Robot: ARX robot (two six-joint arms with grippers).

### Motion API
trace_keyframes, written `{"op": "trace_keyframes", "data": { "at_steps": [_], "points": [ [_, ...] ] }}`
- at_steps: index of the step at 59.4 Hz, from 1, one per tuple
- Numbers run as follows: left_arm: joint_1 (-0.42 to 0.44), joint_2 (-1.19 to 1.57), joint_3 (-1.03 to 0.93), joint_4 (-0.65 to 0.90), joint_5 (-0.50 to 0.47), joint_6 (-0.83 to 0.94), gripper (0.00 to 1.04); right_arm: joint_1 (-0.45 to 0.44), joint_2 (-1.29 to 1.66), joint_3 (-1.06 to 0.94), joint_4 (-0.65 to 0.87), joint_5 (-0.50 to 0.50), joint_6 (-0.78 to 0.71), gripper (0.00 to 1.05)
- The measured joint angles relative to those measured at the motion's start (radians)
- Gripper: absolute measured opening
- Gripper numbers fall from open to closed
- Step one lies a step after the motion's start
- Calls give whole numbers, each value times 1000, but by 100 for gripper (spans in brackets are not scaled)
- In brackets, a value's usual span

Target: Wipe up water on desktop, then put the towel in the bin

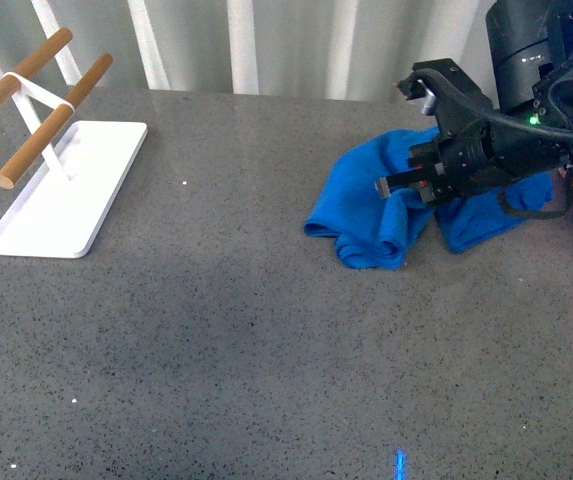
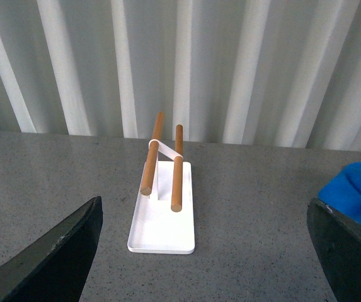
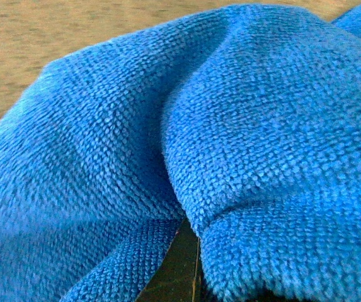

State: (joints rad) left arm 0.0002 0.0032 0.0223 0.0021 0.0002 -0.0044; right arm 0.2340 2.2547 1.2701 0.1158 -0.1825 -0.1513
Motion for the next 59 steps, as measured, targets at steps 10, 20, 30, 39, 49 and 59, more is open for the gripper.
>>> {"op": "trace_keyframes", "data": {
  "at_steps": [10, 20, 30, 39, 49, 59],
  "points": [
    [0, 0, 0, 0, 0, 0, 98, 45, -28, -52, -27, -133, -18, 3],
    [0, 0, 0, 0, 0, 0, 98, 58, -116, -208, -32, -244, -28, 3],
    [0, 0, 0, 0, 0, 0, 98, 71, -272, -429, -135, -211, -113, 3],
    [0, 0, 0, 0, 0, 0, 98, 67, -404, -525, -194, -185, -215, 3],
    [0, 0, 0, 0, 0, 0, 98, 19, -531, -567, -242, -138, -338, 3],
    [0, 0, 0, 0, 0, 0, 98, -39, -597, -581, -283, -108, -471, 3]
  ]
}}
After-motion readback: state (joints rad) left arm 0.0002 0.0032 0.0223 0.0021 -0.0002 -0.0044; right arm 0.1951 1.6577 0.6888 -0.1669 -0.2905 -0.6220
